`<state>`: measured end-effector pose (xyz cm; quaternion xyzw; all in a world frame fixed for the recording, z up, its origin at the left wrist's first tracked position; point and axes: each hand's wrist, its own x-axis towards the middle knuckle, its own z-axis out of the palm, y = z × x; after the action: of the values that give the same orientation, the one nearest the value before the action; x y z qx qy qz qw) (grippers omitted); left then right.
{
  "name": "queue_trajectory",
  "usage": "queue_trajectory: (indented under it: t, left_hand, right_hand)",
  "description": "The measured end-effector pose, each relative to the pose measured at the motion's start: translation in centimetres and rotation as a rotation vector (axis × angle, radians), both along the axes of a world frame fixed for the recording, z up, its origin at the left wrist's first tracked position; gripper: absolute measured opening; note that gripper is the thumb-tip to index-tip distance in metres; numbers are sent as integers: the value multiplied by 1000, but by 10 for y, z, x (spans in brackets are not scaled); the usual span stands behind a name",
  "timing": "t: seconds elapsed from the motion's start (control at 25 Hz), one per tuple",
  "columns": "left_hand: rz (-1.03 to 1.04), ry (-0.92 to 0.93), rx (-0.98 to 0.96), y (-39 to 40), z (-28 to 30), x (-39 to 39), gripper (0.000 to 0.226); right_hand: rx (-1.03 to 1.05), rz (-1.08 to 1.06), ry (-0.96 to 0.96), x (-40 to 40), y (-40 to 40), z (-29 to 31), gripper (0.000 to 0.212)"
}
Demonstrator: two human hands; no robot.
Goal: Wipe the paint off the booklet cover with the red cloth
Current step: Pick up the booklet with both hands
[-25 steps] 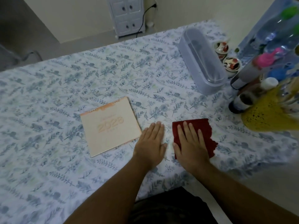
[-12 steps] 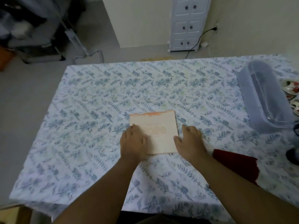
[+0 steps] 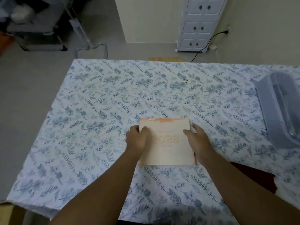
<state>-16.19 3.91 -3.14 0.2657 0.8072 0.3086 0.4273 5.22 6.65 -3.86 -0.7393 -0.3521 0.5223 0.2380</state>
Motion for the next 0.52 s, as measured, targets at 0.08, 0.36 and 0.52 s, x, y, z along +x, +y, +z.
queue_trajectory:
  t: [0.08, 0.36, 0.52]
  left_hand:
    - [22, -70, 43, -1, 8, -2, 9]
    - [31, -42, 248, 31, 45, -11, 14]
    - [41, -39, 405, 87, 69, -19, 34]
  right_hand:
    - [30, -6, 99, 0, 0, 7, 46]
    - [286, -147, 130, -6, 27, 44, 8]
    - [445, -244, 104, -19, 80, 72, 37]
